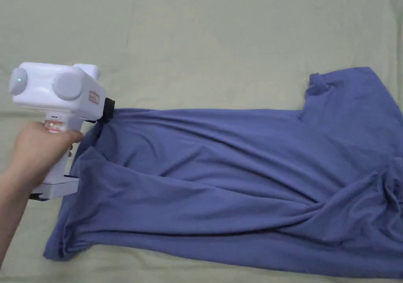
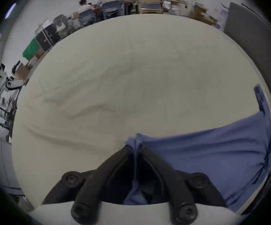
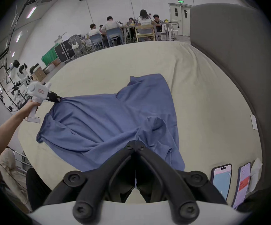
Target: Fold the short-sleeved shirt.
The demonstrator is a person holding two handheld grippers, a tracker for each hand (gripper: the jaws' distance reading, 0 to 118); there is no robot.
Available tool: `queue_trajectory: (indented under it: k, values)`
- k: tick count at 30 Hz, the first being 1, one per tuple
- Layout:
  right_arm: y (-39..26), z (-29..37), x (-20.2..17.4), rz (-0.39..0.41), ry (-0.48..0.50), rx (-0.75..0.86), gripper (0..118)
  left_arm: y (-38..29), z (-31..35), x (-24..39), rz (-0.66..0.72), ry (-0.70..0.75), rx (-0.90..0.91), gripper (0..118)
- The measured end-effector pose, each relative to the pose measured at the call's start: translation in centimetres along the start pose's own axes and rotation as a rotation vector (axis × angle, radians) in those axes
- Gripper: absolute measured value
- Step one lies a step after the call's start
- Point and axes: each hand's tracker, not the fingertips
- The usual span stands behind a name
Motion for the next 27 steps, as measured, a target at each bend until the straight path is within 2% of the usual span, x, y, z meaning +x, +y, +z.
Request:
queue_trajectory:
  k: [1,3,5,6,7,8,10,11,12,16,17,18,19,20,21,22,23,24,25,27]
  values:
    - [0.2,-0.3,0.1,-0.003,0.003,-0.005,3,0.0,0.7,0.4,-0.013,-0.021,-0.008,2]
    - [1.1,-0.6,0.2,-0.01,0.011,-0.009,3,-0.3,3.0,1.1,-0.081,0.011,0.068,2]
    - [3.2,-0.8,0.4,-0.005,0.036,0.01,3,-0.7,6.4,1.5,-0.091,-0.011,0.144,2]
    - [4.5,-1.0,0.6,-0.012,0.038,0.02,17,-1.1,8.2,1.6,-0.083,-0.034,0.182,2]
    - [6.3,-1.7,0.9,-0.026,0.043,0.025,62,-1.6,9.8,1.4,-0.056,-0.064,0.229,2]
    - [8.2,-3.4,1.5,-0.037,0.039,0.02,118,-2.2,11.3,1.5,-0.045,-0.087,0.256,2]
    - [10.9,-6.9,3.1,-0.049,0.074,-0.023,118,-3.6,13.3,1.6,-0.016,-0.097,0.303,2]
    - [12.6,-9.4,4.0,-0.082,0.047,-0.016,118,-4.3,14.0,1.5,-0.006,-0.099,0.314,2]
    - [14.0,-12.2,5.0,-0.116,0.032,-0.085,118,-4.8,14.3,1.5,0.006,-0.1,0.31,2]
    - [16.3,-22.4,8.6,-0.223,-0.139,-0.247,118,-5.7,13.4,1.0,0.064,-0.115,0.276,2]
    - [16.3,-23.9,9.0,-0.219,-0.153,-0.283,110,-5.7,13.2,0.8,0.078,-0.126,0.27,2]
    - [16.0,-25.2,8.6,-0.211,-0.158,-0.305,95,-5.6,12.9,0.6,0.095,-0.135,0.266,2]
    - [15.8,-25.9,8.3,-0.181,-0.171,-0.336,95,-5.5,12.6,0.5,0.104,-0.14,0.26,2]
    - [15.7,-26.2,7.6,-0.123,-0.235,-0.377,95,-5.3,12.4,0.4,0.106,-0.139,0.251,2]
    - [15.9,-25.3,6.8,-0.057,-0.202,-0.316,95,-5.2,12.3,0.3,0.109,-0.136,0.25,2]
    - [16.3,-24.1,6.2,-0.038,-0.206,-0.31,92,-5.2,12.2,0.3,0.111,-0.138,0.254,2]
    - [16.4,-23.6,5.8,-0.004,-0.189,-0.308,66,-5.2,12.2,0.3,0.112,-0.14,0.262,2]
    - [16.4,-23.0,5.2,0.037,-0.177,-0.301,29,-5.0,12.1,0.3,0.113,-0.14,0.264,2]
    - [16.1,-22.4,4.6,0.071,-0.257,-0.294,3,-4.9,12.1,0.3,0.118,-0.141,0.266,2]
    - [16.0,-22.3,4.0,0.087,-0.189,-0.302,3,-4.8,12.6,0.5,0.122,-0.141,0.269,2]
